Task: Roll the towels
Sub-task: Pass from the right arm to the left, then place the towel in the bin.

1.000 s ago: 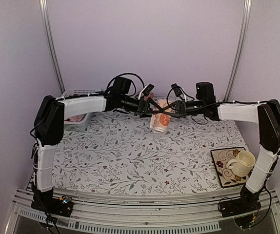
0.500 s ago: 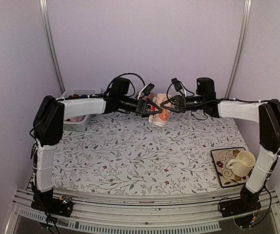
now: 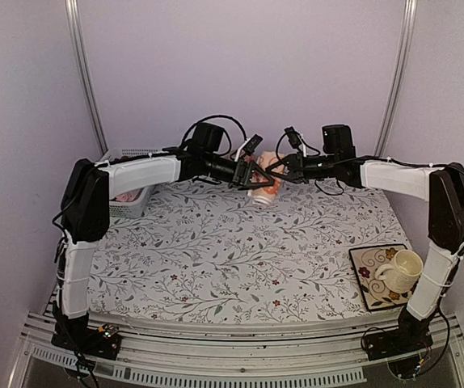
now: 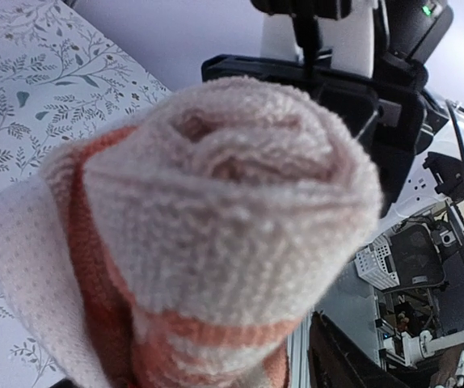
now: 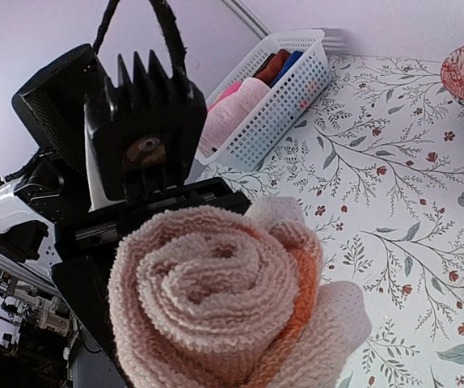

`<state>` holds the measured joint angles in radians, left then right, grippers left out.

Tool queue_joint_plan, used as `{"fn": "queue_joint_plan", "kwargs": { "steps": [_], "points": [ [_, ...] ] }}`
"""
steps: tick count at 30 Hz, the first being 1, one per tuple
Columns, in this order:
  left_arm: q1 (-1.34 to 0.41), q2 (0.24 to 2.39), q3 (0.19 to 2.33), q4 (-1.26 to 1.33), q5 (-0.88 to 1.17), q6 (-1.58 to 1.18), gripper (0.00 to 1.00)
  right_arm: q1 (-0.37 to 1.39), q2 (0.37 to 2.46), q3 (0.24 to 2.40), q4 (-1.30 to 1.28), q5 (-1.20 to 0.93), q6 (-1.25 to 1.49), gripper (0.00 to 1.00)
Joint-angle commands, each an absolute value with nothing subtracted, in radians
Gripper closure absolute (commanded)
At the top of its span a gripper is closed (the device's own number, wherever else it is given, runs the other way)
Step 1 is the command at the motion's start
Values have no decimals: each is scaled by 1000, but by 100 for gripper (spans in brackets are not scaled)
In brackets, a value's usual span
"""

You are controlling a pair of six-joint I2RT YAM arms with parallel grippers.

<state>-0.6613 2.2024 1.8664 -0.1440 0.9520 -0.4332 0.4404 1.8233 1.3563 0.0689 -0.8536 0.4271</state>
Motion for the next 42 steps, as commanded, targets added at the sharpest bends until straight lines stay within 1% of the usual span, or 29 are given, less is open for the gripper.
{"fn": "queue_joint_plan", "kwargs": {
  "steps": [1, 3, 5, 7, 10, 12, 13, 14, 15, 18, 21, 23, 25, 27, 28, 29, 33, 36, 40, 42],
  "points": [
    [-688, 2229, 1919, -217, 911, -383, 37, 457, 1843, 1373, 28, -776, 414, 92],
    [-697, 2235, 1938, -256, 895, -366, 43, 464, 1843, 1371, 27, -760, 421, 92],
    [-704, 2239, 1953, -286, 873, -351, 45, 467, 1841, 1371, 21, -747, 429, 91],
    [-707, 2238, 1951, -299, 849, -347, 53, 471, 1837, 1373, 14, -734, 429, 91],
    [-708, 2233, 1953, -324, 817, -336, 58, 479, 1833, 1380, -7, -714, 419, 91],
    [-709, 2230, 1957, -341, 793, -328, 67, 484, 1832, 1385, -23, -699, 405, 90],
    [-711, 2228, 1959, -347, 787, -322, 68, 486, 1832, 1386, -27, -696, 402, 89],
    [-711, 2226, 1963, -352, 782, -319, 73, 488, 1831, 1386, -30, -696, 398, 88],
    [-712, 2225, 1966, -355, 780, -318, 79, 489, 1829, 1386, -30, -696, 397, 84],
    [-712, 2222, 1975, -361, 776, -315, 92, 491, 1820, 1384, -33, -692, 396, 67],
    [-703, 2216, 1984, -381, 775, -306, 100, 485, 1804, 1392, -58, -679, 381, 48],
    [-683, 2204, 1979, -398, 777, -302, 100, 467, 1786, 1391, -72, -685, 369, 37],
    [-653, 2186, 1971, -425, 764, -286, 100, 435, 1768, 1388, -94, -695, 364, 30],
    [-616, 2174, 1976, -474, 737, -253, 100, 398, 1748, 1389, -129, -696, 357, 19],
    [-596, 2169, 1982, -504, 718, -239, 100, 382, 1739, 1390, -152, -692, 344, 8],
    [-572, 2164, 1991, -529, 702, -222, 100, 364, 1730, 1391, -174, -686, 330, 0],
    [-480, 2151, 2032, -613, 633, -174, 100, 306, 1696, 1387, -245, -674, 279, 1],
    [-405, 2168, 2107, -699, 559, -140, 100, 282, 1673, 1375, -280, -655, 253, 1],
    [-313, 2239, 2287, -876, 328, -60, 100, 271, 1649, 1340, -312, -625, 235, 1],
    [-277, 2262, 2329, -899, 225, -28, 100, 270, 1640, 1323, -322, -617, 228, 1]
  ]
}}
